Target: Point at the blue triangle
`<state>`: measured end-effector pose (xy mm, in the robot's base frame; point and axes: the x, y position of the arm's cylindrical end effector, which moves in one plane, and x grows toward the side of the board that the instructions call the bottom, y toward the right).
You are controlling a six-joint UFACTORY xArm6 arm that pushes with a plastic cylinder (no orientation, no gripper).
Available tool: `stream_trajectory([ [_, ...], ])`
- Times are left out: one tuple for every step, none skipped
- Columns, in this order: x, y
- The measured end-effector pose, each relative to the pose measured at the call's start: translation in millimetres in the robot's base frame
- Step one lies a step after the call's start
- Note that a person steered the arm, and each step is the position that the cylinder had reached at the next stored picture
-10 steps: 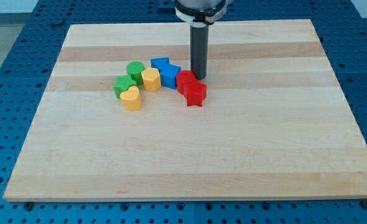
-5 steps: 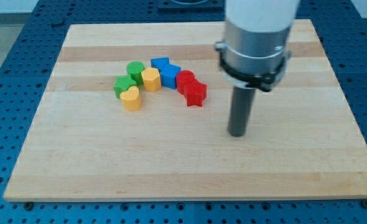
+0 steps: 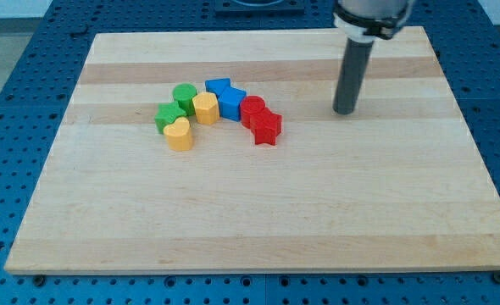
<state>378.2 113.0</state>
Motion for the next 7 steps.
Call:
stream_trajectory([
  [-29,-23],
  [-51,-45],
  [-62,-70],
  [-63,-91],
  [-65,-110],
  [-65,-132],
  [-65,-152],
])
